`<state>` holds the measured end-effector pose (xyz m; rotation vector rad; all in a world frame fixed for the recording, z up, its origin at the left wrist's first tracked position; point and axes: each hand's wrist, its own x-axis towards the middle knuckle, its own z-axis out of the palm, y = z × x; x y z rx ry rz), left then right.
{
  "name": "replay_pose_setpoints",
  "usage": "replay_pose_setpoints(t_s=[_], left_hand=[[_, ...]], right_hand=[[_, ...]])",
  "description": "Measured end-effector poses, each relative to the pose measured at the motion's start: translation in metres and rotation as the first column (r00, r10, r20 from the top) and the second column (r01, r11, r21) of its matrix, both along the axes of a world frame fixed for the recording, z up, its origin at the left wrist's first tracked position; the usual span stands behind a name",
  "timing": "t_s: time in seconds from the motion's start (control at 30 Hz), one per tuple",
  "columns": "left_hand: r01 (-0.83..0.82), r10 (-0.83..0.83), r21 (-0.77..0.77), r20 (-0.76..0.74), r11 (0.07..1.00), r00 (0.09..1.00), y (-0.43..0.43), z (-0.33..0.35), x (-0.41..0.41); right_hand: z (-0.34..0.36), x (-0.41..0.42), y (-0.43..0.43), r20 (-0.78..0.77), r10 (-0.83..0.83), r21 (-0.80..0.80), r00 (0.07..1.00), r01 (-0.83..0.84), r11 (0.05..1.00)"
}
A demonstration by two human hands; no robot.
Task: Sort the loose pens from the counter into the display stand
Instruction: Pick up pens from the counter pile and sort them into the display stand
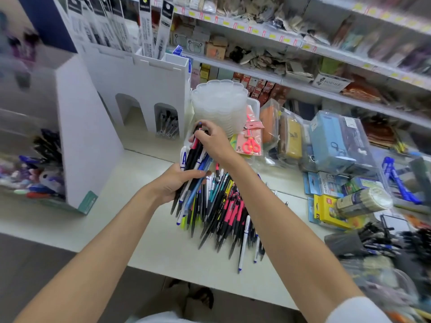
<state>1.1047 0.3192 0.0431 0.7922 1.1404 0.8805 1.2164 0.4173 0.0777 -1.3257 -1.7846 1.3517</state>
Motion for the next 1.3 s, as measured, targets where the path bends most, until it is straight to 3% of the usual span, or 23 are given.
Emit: replay_pose_setpoints(t_s=[0.13, 0.37, 0.43, 0.47, 0.53, 0.57, 0.63, 0.67, 0.7, 0.77, 0.83, 0.87, 0.93, 1.0, 1.07, 1.17, 1.3], left_hand=[[0.023, -0.011, -0.101, 0.121, 0.995, 0.993, 0.001, -0.002, 0.006], [0.115, -0.098, -0.132, 0.131, 0.985, 0.987, 0.006, 0.024, 0.013], [0.034, -0.03, -0.07, 0.051, 0.997, 0.998, 0.011, 0.039, 0.018], [-0.083, 0.083, -0.008, -0.005, 0.997, 0.997, 0.016, 0.045, 0.02], [-0.407, 0.412, 0.126, -0.013, 0.904, 0.911, 0.032, 0.054, 0.021], [-0.534, 0.54, 0.182, 0.023, 0.826, 0.842, 0.037, 0.058, 0.021], [-0.625, 0.635, 0.259, 0.058, 0.736, 0.771, 0.042, 0.062, 0.024], [-0.617, 0.635, 0.28, 0.034, 0.736, 0.772, 0.04, 0.063, 0.028], [-0.587, 0.612, 0.291, 0.006, 0.756, 0.791, 0.035, 0.063, 0.035], [-0.56, 0.584, 0.259, -0.02, 0.787, 0.811, 0.022, 0.061, 0.054], [-0.626, 0.617, 0.175, 0.106, 0.76, 0.78, 0.014, 0.064, 0.063], [-0.634, 0.617, 0.163, 0.146, 0.756, 0.773, 0.013, 0.064, 0.059], [-0.497, 0.488, 0.196, 0.096, 0.845, 0.868, 0.012, 0.063, 0.036], [-0.297, 0.287, 0.182, 0.077, 0.937, 0.955, 0.006, 0.061, 0.007], [-0.161, 0.148, 0.126, 0.105, 0.979, 0.983, -0.001, 0.059, -0.016], [-0.066, 0.059, 0.108, 0.068, 0.992, 0.996, -0.007, 0.063, -0.04], [-0.076, 0.071, 0.155, 0.038, 0.985, 0.997, -0.013, 0.076, -0.071]], right_hand=[[0.001, 0.005, -0.004, 0.092, 0.065, 0.049, 0.994, -0.07, 0.996], [0.015, 0.041, -0.004, 0.267, 0.224, -0.041, 0.937, -0.221, 0.974], [0.019, 0.044, -0.01, 0.186, 0.107, -0.039, 0.977, -0.101, 0.994], [0.016, 0.044, -0.015, 0.046, -0.056, -0.068, 0.997, 0.059, 0.996], [0.001, 0.041, -0.037, -0.23, -0.398, -0.311, 0.888, 0.321, 0.895], [-0.009, 0.037, -0.052, -0.278, -0.493, -0.497, 0.825, 0.316, 0.809], [-0.024, 0.024, -0.072, -0.356, -0.619, -0.791, 0.7, 0.127, 0.598], [-0.024, 0.017, -0.074, -0.395, -0.694, -0.866, 0.602, 0.009, 0.5], [-0.021, 0.011, -0.071, -0.43, -0.755, -0.891, 0.495, -0.098, 0.443], [-0.01, 0.003, -0.057, -0.476, -0.801, -0.877, 0.363, -0.136, 0.46], [-0.004, -0.006, -0.053, -0.541, -0.747, -0.829, 0.387, -0.097, 0.55], [-0.006, -0.008, -0.052, -0.544, -0.709, -0.808, 0.449, -0.052, 0.586], [-0.004, -0.007, -0.053, -0.516, -0.584, -0.701, 0.627, 0.084, 0.709], [0.005, -0.002, -0.041, -0.449, -0.44, -0.47, 0.778, 0.214, 0.856], [0.026, 0.001, -0.027, -0.433, -0.231, -0.239, 0.871, 0.136, 0.961], [0.057, -0.01, -0.018, -0.341, 0.103, -0.061, 0.934, -0.131, 0.989], [0.08, -0.03, -0.023, -0.28, 0.217, 0.095, 0.935, -0.198, 0.976]])
